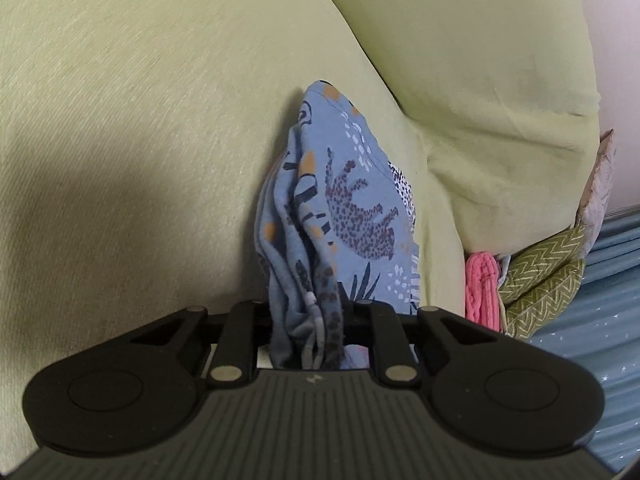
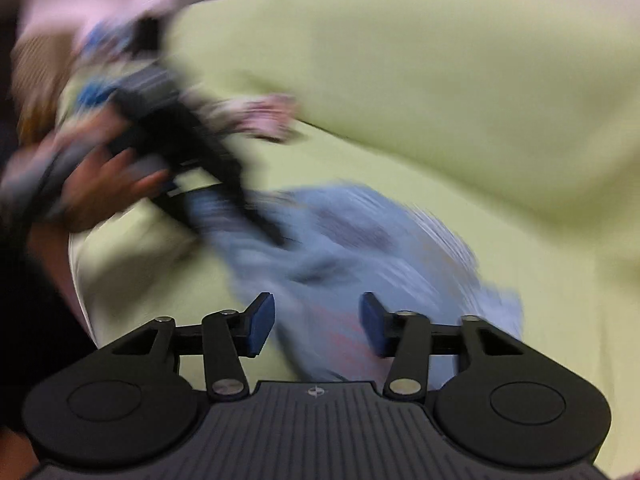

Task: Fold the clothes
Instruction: 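Grasp the folded shorts edge with the left gripper while the right gripper grasps, then carry the folded shorts with both grippers over to the white chair seat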

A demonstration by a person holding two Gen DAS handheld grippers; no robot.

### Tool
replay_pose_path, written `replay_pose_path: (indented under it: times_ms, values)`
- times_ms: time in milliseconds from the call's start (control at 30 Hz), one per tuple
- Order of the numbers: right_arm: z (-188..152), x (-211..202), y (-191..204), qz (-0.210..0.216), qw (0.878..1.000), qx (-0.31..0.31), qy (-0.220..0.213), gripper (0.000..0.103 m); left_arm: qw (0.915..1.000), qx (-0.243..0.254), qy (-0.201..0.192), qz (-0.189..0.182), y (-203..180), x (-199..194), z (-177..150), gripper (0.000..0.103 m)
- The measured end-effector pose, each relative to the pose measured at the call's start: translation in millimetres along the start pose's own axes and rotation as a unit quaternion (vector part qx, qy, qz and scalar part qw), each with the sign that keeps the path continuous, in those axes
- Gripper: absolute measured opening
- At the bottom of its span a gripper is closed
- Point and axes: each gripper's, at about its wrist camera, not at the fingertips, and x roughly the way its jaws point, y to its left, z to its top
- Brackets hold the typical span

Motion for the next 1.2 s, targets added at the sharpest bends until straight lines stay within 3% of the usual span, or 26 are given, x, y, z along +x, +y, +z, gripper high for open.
replay_pose_path:
  times_ms: [33, 100, 200, 267, 333, 467, 533, 633, 700, 767, 800, 867, 967, 1067, 1200]
  values:
    - [10.0, -2.1, -28.0, 0.004, 0.998, 0.056, 0.012, 0.062, 1.0, 0.003, -0.001, 0.001, -0.4, 0.5, -0.4, 0.014]
    - [-9.3, 0.0, -100.1, 0.005, 0.989, 0.149, 0.016, 0.067, 0.9999, 0.011, -0.002, 0.007, -2.8, -0.5, -1.7, 0.015]
    - [-26.4, 13.7, -171.9, 0.03, 0.966, 0.254, 0.038, 0.073, 0.9997, 0.021, -0.003, 0.012, -4.8, -2.6, -3.9, 0.015]
    - [-37.7, 35.5, -200.2, 0.067, 0.948, 0.307, 0.06, 0.075, 0.9998, 0.018, -0.001, 0.01, -4.5, -0.5, -3.0, 0.016]
    - [-44.2, 51.9, -208.9, 0.111, 0.941, 0.316, 0.045, 0.083, 0.9999, 0.013, 0.001, 0.005, -1.4, -2.2, -2.9, 0.016]
    - [-27.3, 77.8, -205.2, 0.157, 0.939, 0.303, 0.044, 0.079, 0.9999, 0.013, 0.003, 0.002, 0.5, -2.3, -1.5, 0.016]
    - [-15.0, 93.1, -195.6, 0.156, 0.946, 0.279, 0.051, 0.079, 0.9999, 0.015, 0.004, 0.002, 0.9, -3.9, -1.4, 0.016]
    - [-1.0, 107.4, -184.2, 0.172, 0.942, 0.281, 0.061, 0.07, 0.9999, 0.015, 0.006, -0.001, 2.2, -4.7, -0.4, 0.016]
    - [5.4, 113.8, -167.9, 0.167, 0.945, 0.273, 0.068, 0.07, 0.9999, 0.012, 0.007, -0.004, 4.1, -5.7, 0.0, 0.015]
    - [7.4, 108.6, -150.6, 0.171, 0.943, 0.275, 0.073, 0.061, 0.9999, 0.011, 0.009, -0.006, 5.6, -5.9, 0.6, 0.015]
    - [5.5, 109.6, -149.6, 0.175, 0.94, 0.284, 0.075, 0.052, 0.9999, 0.011, 0.01, -0.007, 6.3, -6.3, 0.7, 0.015]
    - [2.9, 108.8, -145.6, 0.166, 0.942, 0.282, 0.075, 0.049, 0.9998, 0.014, 0.01, -0.006, 6.7, -6.7, 0.6, 0.015]
    - [-4.5, 92.1, -147.7, 0.153, 0.945, 0.278, 0.074, 0.016, 0.9997, 0.024, 0.008, -0.003, 3.1, -6.5, 0.7, 0.014]
    - [-2.7, 84.1, -135.5, 0.141, 0.957, 0.246, 0.066, 0.014, 0.9975, 0.067, 0.0, 0.02, -10.7, -9.2, -3.1, 0.012]
    - [3.1, 63.0, -123.3, 0.134, 0.957, 0.254, 0.037, 0.012, 0.9924, 0.118, -0.012, 0.032, -34.6, -13.2, -10.5, 0.011]
